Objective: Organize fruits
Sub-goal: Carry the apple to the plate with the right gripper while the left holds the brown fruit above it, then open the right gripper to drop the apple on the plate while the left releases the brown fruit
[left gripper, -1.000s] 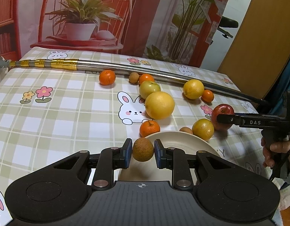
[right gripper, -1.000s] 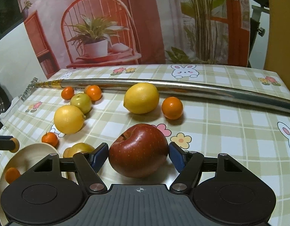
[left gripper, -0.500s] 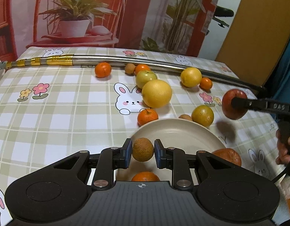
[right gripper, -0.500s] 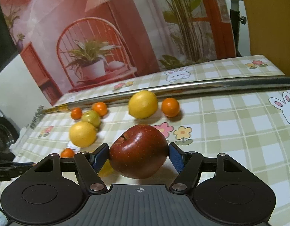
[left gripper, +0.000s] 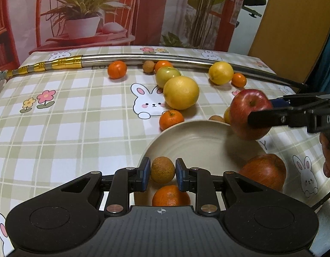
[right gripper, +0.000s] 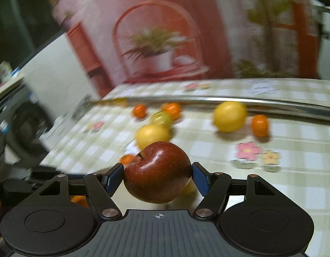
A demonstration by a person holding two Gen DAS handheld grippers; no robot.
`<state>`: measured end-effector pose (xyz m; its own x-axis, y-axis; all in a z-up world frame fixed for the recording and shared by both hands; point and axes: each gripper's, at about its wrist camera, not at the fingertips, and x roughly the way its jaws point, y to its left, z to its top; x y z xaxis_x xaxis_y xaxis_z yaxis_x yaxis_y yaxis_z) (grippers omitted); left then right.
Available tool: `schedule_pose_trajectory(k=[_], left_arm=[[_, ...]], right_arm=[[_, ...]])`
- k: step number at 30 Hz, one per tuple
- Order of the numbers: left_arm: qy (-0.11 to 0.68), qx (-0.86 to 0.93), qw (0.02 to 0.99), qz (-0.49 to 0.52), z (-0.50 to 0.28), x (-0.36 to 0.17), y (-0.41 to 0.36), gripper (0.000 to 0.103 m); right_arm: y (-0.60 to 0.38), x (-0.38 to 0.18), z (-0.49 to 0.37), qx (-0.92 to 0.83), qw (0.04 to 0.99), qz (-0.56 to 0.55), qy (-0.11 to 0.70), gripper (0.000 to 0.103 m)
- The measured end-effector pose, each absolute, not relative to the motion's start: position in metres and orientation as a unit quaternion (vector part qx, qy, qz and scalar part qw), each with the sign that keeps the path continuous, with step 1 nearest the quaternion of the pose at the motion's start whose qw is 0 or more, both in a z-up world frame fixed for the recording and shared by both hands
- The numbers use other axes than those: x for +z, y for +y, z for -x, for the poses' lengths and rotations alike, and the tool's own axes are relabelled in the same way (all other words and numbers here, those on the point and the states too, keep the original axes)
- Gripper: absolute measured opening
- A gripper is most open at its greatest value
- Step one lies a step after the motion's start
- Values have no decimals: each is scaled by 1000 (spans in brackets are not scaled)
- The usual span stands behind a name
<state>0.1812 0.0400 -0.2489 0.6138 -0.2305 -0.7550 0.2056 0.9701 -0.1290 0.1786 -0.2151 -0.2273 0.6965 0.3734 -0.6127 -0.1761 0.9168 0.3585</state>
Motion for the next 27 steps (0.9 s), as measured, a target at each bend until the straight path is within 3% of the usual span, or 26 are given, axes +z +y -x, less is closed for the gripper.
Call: schedule_pose_trajectory(k=[10,27], left_arm=[[426,-122,896,21,-182,-250,41,27],[427,-120,895,41,-183,-249,45,27]], right_arm=[[-180,-235,-199,225,876,-85,419,65],[-162,-238,-202,222,866,-25,448,66]])
